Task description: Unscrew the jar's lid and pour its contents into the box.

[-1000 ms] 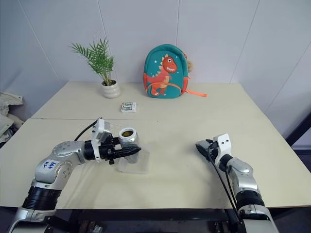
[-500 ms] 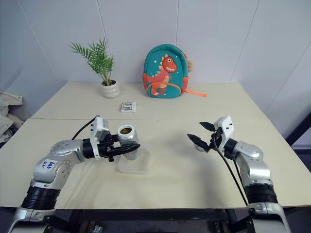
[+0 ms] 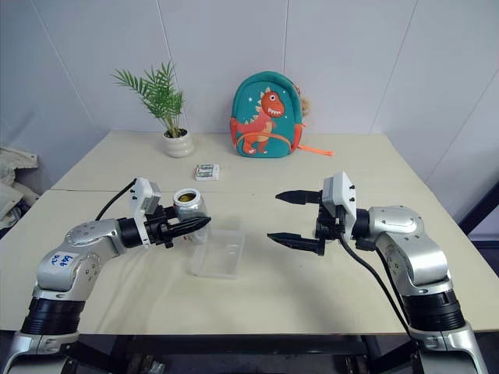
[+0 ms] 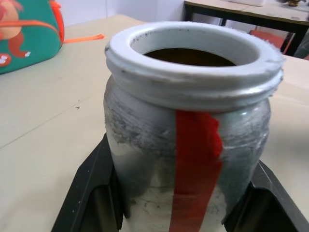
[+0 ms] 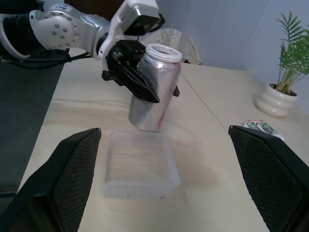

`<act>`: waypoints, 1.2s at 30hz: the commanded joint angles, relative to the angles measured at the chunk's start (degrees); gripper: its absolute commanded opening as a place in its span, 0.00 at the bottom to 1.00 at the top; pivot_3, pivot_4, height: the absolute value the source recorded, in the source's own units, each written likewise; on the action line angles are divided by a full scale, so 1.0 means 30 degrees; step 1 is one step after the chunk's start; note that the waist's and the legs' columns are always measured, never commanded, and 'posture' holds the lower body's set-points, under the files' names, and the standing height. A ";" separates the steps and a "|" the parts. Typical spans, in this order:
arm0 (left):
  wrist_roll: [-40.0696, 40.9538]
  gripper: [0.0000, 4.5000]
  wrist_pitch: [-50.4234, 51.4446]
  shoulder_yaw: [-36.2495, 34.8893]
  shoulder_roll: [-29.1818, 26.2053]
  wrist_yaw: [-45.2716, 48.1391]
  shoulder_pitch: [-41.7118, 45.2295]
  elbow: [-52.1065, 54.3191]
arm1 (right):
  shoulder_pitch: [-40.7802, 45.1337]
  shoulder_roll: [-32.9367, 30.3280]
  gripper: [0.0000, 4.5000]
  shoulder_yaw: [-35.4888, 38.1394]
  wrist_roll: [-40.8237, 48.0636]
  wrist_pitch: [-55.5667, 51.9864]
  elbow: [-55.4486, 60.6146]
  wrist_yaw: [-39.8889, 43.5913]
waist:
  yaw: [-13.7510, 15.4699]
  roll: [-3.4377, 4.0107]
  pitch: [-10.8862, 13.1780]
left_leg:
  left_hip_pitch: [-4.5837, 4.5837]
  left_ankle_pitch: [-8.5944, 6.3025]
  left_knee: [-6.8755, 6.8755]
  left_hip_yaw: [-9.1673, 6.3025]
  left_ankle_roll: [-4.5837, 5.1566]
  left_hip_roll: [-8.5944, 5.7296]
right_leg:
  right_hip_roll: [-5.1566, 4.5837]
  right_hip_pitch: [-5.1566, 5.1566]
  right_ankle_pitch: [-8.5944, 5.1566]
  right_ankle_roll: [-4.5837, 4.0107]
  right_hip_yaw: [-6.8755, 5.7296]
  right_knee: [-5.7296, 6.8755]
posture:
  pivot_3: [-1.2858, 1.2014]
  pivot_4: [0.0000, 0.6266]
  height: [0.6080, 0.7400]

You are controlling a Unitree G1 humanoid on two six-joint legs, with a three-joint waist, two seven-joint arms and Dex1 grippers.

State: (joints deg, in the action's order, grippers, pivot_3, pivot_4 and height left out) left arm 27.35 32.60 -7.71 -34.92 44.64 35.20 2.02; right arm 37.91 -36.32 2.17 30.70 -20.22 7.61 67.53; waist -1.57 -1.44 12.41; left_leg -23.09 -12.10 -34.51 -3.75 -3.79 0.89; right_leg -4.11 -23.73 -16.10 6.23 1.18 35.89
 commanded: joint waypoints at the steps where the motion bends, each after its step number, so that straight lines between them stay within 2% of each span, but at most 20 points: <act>1: 0.0386 0.44 0.0748 -0.0965 -0.0217 -0.1094 0.0926 0.0774 | -0.0075 -0.0219 0.99 0.0193 0.0391 -0.0318 0.0897 -0.0263 | 0.0007 0.0000 -0.0001 | 0.0000 0.0000 -0.0001 0.0000 0.0000 -0.0001 | 0.0000 0.0000 0.0000 0.0000 -0.0001 0.0000 | 0.52 0.24 1.00; 7: 0.0866 0.44 0.1878 -0.0822 -0.0699 -0.0838 0.0974 0.1690 | -0.0177 -0.0046 0.99 0.0167 0.0424 -0.0642 0.1146 -0.0611 | -0.0005 0.0000 0.0000 | -0.0001 -0.0002 0.0003 0.0001 0.0004 -0.0001 | 0.0000 -0.0002 0.0000 0.0000 0.0000 -0.0002 | 0.52 0.24 1.00; 12: -0.2601 0.44 -0.1816 0.0490 -0.1542 -0.1232 0.0445 0.1196 | -0.0367 0.0108 0.99 0.0076 0.0374 -0.0676 0.1291 -0.0844 | -0.0003 0.0001 0.0000 | 0.0001 -0.0003 0.0004 0.0003 0.0004 -0.0003 | 0.0000 -0.0001 -0.0001 -0.0001 0.0003 -0.0006 | 0.52 0.24 1.00; 15: -0.7043 0.44 -0.6086 0.2437 -0.2772 -0.2236 0.0858 0.0184 | -0.0618 0.0246 0.99 0.0084 0.0284 -0.0596 0.1304 -0.1107 | 0.0010 0.0000 0.0000 | 0.0000 -0.0003 -0.0001 0.0003 0.0003 -0.0002 | 0.0003 -0.0001 -0.0001 -0.0004 0.0003 -0.0008 | 0.52 0.24 1.00; 18: -0.9943 0.44 -0.8813 0.3843 -0.3577 -0.2743 0.1408 -0.0336 | -0.0754 0.0373 0.99 0.0072 0.0189 -0.0518 0.1308 -0.1350 | 0.0033 0.0000 0.0000 | -0.0003 -0.0002 0.0002 0.0010 0.0002 -0.0003 | 0.0003 -0.0001 -0.0002 -0.0006 0.0009 -0.0019 | 0.52 0.24 1.00; 20: -1.3247 0.44 -1.1463 0.5245 -0.4435 -0.3687 0.1726 -0.0481 | -0.0836 0.0509 0.99 0.0129 0.0179 -0.0489 0.1314 -0.1626 | 0.0028 0.0001 0.0000 | -0.0014 -0.0003 0.0002 0.0015 0.0004 -0.0004 | 0.0000 -0.0002 -0.0001 -0.0003 0.0013 -0.0035 | 0.52 0.24 1.00; 21: -1.6238 0.44 -1.2410 0.6412 -0.5150 -0.4813 0.2059 -0.0813 | -0.0896 0.0605 0.99 0.0174 0.0185 -0.0469 0.1308 -0.1794 | 0.0036 0.0001 -0.0001 | -0.0014 -0.0005 0.0007 0.0018 0.0007 -0.0003 | 0.0001 -0.0003 0.0000 -0.0002 0.0017 -0.0044 | 0.52 0.24 1.00; 24: -2.2004 0.44 -1.4423 0.8453 -0.6456 -0.7038 0.2857 -0.1279 | -0.1070 0.0924 0.99 0.0220 0.0194 -0.0411 0.1310 -0.2280 | 0.0015 0.0001 -0.0001 | -0.0007 -0.0006 0.0041 0.0039 0.0010 -0.0004 | 0.0003 -0.0006 0.0002 0.0002 0.0035 -0.0060 | 0.52 0.24 1.00; 29: -2.8796 0.44 -1.6531 0.9938 -0.7388 -1.1030 0.3378 -0.0528 | -0.1140 0.1569 0.99 0.0187 0.0109 -0.0185 0.1110 -0.2966 | 0.0007 0.0000 -0.0001 | -0.0004 -0.0023 0.0079 0.0119 0.0040 -0.0003 | 0.0005 -0.0054 0.0012 0.0023 0.0122 -0.0039 | 0.52 0.24 1.00; 32: -3.0846 0.44 -1.6534 0.9989 -0.6879 -1.3281 0.3490 -0.0655 | -0.1207 0.2033 0.99 0.0132 0.0067 -0.0076 0.1145 -0.3456 | 0.0004 0.0000 0.0000 | -0.0009 -0.0041 0.0077 0.0168 0.0071 -0.0005 | 0.0004 -0.0078 0.0020 0.0048 0.0178 -0.0029 | 0.52 0.24 1.00; 36: -3.3306 0.44 -1.6260 1.0278 -0.6305 -1.4786 0.3845 -0.0626 | -0.1503 0.2406 0.99 0.0071 0.0051 0.0003 0.1262 -0.3898 | 0.0025 -0.0002 -0.0002 | -0.0014 -0.0045 0.0059 0.0188 0.0079 -0.0009 | 0.0003 -0.0090 0.0028 0.0064 0.0201 -0.0012 | 0.52 0.24 1.00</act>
State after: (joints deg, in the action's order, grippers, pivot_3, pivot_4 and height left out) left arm -69.27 -16.85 23.55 -53.85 2.48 45.09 -1.63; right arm 33.84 -29.22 1.94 30.63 -21.26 9.64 56.48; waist -1.49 -1.44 12.41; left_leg -23.13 -12.24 -34.35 -3.18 -3.55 0.86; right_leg -4.10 -24.00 -16.01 6.43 1.79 35.87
